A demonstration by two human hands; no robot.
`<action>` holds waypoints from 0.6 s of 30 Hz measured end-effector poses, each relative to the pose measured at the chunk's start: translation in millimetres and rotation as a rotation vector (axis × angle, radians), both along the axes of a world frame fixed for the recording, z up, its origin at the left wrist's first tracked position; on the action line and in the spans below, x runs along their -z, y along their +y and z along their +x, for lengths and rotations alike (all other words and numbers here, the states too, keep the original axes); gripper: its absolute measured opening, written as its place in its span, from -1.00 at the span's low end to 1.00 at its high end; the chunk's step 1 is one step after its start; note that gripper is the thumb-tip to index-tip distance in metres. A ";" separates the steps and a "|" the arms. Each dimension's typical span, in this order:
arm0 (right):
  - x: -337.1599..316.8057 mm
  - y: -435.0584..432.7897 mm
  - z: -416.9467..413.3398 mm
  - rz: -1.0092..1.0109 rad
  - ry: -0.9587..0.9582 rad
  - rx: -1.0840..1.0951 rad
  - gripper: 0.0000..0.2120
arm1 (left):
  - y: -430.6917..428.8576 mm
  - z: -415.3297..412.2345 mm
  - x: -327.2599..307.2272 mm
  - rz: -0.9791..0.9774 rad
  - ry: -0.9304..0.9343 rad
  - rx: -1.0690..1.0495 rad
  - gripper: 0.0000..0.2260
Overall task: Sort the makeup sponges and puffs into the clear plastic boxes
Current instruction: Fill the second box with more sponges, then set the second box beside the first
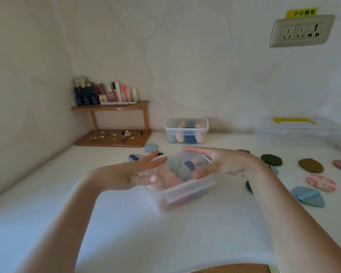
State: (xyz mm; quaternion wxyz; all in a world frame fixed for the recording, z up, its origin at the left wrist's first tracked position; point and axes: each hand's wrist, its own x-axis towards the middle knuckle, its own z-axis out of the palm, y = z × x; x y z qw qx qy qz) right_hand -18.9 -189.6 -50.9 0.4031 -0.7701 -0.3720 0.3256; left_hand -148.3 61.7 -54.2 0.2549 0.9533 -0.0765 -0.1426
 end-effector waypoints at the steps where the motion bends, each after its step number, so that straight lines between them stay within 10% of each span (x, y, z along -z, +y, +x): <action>1: 1.2 1.7 -0.8 -0.030 -0.021 0.001 -0.23 | -9.3 -1.0 0.5 0.096 -0.015 -0.054 -0.11; 18: -0.6 -0.1 -4.7 -0.152 -0.425 -0.120 -0.01 | -66.9 -2.2 -6.2 0.387 -0.064 -0.249 -0.06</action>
